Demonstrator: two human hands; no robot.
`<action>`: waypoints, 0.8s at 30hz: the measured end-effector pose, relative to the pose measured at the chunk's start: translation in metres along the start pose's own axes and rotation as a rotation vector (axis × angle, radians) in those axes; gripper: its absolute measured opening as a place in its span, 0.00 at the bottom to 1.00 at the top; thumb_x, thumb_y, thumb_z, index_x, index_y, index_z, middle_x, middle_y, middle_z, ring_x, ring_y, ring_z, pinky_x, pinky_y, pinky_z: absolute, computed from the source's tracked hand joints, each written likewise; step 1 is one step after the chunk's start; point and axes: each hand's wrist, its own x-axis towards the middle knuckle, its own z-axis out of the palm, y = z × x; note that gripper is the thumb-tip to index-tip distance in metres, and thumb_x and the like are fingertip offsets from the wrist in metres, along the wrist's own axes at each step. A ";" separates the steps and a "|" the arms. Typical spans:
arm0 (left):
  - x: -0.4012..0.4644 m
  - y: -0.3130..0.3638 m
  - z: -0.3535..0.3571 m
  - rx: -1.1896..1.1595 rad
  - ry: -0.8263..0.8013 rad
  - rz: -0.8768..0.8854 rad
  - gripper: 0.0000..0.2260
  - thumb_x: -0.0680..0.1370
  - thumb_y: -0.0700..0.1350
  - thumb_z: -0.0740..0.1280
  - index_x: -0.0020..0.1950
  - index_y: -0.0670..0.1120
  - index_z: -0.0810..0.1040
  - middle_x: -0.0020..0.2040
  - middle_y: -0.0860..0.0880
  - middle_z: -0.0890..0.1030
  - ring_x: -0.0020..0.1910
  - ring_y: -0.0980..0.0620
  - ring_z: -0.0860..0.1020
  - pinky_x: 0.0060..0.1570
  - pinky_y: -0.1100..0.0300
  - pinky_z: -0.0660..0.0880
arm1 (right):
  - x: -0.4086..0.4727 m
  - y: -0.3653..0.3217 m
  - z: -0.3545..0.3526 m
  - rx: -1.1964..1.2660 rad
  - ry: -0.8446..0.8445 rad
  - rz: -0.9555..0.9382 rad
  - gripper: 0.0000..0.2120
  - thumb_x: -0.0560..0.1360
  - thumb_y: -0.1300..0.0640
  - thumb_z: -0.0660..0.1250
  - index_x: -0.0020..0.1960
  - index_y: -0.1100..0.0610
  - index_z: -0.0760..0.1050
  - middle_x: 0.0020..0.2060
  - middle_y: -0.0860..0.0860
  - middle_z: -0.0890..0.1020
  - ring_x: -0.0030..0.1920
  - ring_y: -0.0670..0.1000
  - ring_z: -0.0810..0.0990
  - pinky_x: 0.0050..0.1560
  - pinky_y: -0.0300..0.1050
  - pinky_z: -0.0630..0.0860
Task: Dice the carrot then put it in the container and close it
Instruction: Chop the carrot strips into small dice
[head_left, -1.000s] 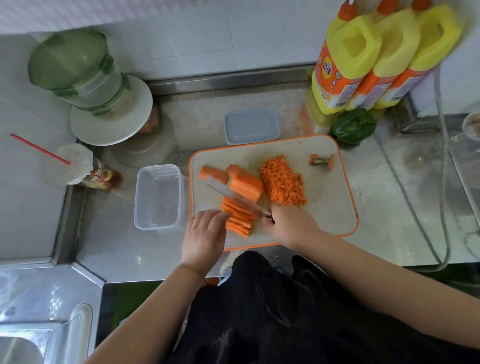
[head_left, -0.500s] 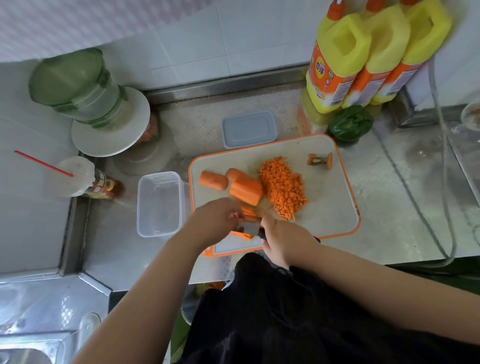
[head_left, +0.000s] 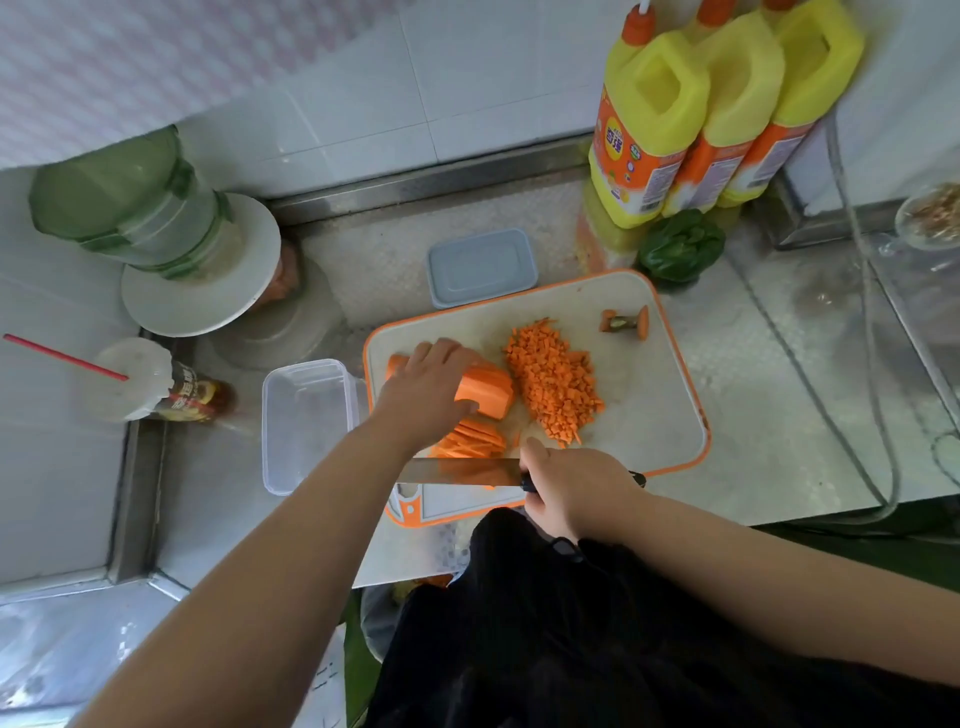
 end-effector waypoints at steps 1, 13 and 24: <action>0.007 0.000 -0.002 0.076 -0.007 0.034 0.31 0.74 0.52 0.72 0.74 0.52 0.65 0.71 0.51 0.66 0.70 0.47 0.64 0.67 0.48 0.65 | 0.000 0.002 -0.001 -0.004 0.008 0.011 0.15 0.78 0.52 0.58 0.62 0.58 0.65 0.46 0.52 0.81 0.42 0.57 0.79 0.32 0.44 0.64; 0.063 -0.001 0.009 0.343 -0.262 0.140 0.34 0.72 0.57 0.73 0.73 0.50 0.64 0.67 0.46 0.67 0.67 0.44 0.65 0.67 0.51 0.62 | -0.003 0.014 0.000 0.038 0.083 0.032 0.14 0.78 0.51 0.59 0.60 0.58 0.67 0.41 0.52 0.80 0.36 0.56 0.75 0.29 0.44 0.64; 0.062 -0.016 0.012 0.420 -0.107 0.082 0.27 0.76 0.60 0.66 0.69 0.45 0.67 0.66 0.45 0.70 0.65 0.43 0.68 0.63 0.50 0.65 | -0.006 0.015 0.003 0.071 0.145 0.011 0.12 0.76 0.55 0.62 0.56 0.60 0.70 0.36 0.52 0.80 0.32 0.57 0.76 0.26 0.42 0.57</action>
